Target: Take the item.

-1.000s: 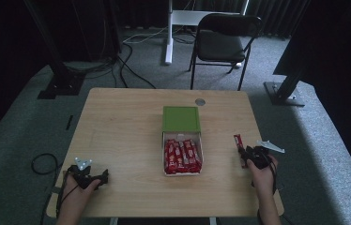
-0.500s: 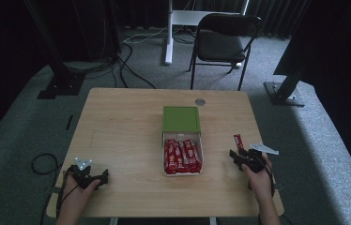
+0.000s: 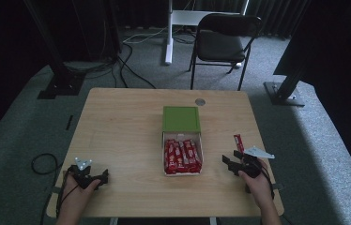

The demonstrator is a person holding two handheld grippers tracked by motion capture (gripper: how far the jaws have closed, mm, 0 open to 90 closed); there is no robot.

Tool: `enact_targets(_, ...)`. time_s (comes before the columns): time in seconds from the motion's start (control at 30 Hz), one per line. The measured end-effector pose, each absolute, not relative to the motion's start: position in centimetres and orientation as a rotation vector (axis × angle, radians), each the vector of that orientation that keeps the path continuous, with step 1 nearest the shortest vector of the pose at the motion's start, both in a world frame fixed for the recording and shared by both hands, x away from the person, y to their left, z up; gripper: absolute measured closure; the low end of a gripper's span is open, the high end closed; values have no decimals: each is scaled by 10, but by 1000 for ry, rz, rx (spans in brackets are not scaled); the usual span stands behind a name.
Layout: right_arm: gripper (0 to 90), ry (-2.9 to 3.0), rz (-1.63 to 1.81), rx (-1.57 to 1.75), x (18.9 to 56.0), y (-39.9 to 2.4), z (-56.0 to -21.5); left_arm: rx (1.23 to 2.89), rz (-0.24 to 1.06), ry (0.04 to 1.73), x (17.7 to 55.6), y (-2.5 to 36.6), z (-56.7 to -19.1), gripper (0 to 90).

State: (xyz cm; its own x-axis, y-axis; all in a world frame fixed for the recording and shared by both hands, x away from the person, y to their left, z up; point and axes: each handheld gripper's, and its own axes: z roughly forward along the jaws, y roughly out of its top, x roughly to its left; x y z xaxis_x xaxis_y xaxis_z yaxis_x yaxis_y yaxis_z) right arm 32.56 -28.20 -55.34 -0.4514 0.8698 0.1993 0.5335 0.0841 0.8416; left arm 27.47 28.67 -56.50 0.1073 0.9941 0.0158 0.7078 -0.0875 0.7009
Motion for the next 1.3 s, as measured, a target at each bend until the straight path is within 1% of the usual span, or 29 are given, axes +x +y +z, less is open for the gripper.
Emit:
enact_targets(0.5,301,2132,1370,1231,311,-274,-551,1858,694,1654,275,287,-565,36)
enact_targets(0.77,261,2196,1416,1166,304,-268,-555,1858,694,1654,275,287,-565,35)
enact_targets(0.87,276,2205,1387,1155,302,-265,-557,1858,694,1654,275,287,-565,36)
enact_targets(1.3,273,2331,1241,1077,297,-250,-567,1858,694,1654,275,287,-565,36)
